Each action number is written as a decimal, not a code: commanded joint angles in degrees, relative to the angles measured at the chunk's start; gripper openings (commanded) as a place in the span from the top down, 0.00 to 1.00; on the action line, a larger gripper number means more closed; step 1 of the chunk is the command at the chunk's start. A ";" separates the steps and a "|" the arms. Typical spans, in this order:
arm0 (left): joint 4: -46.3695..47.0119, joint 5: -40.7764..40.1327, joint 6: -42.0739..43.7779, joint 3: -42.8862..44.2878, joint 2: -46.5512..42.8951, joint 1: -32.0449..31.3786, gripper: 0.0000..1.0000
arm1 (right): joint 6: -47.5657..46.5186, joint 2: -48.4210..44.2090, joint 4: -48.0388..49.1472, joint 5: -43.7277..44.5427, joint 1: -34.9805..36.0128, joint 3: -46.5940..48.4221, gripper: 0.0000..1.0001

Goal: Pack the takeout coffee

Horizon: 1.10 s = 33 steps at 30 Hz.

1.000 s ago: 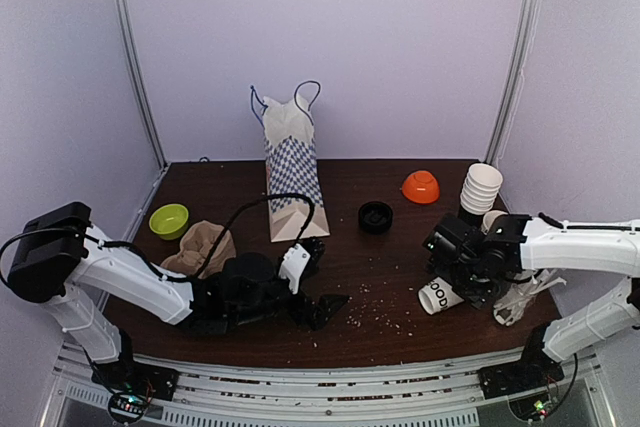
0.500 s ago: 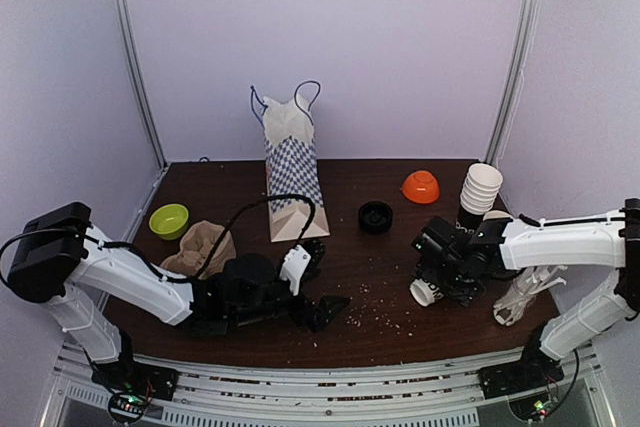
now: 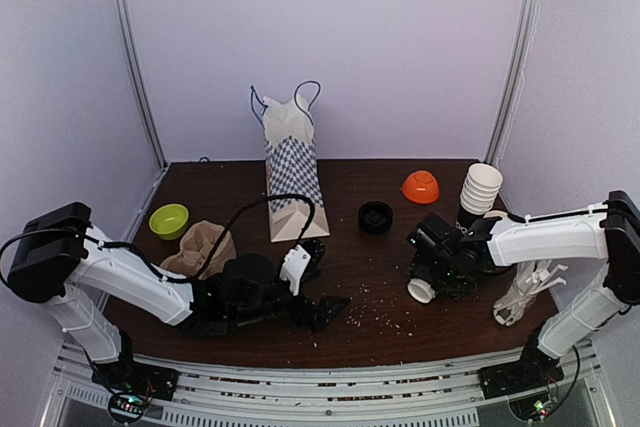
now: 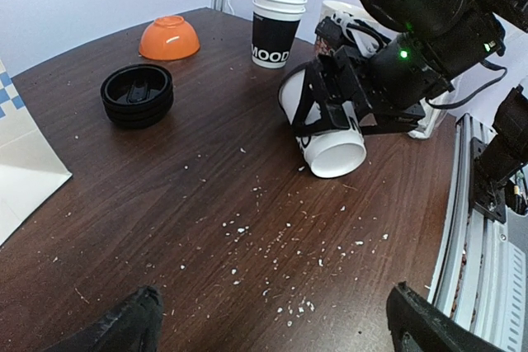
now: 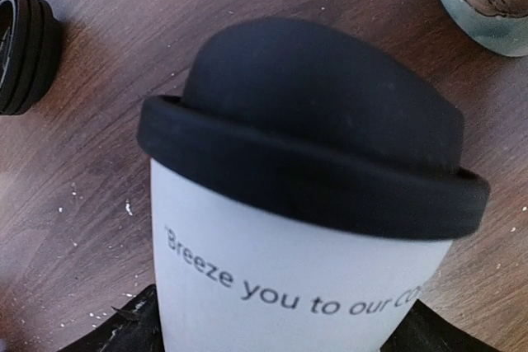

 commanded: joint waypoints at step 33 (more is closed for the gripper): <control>-25.01 9.24 -3.32 18.68 -24.66 4.04 0.02 | -76.62 -24.86 52.29 -15.92 14.11 -9.75 0.30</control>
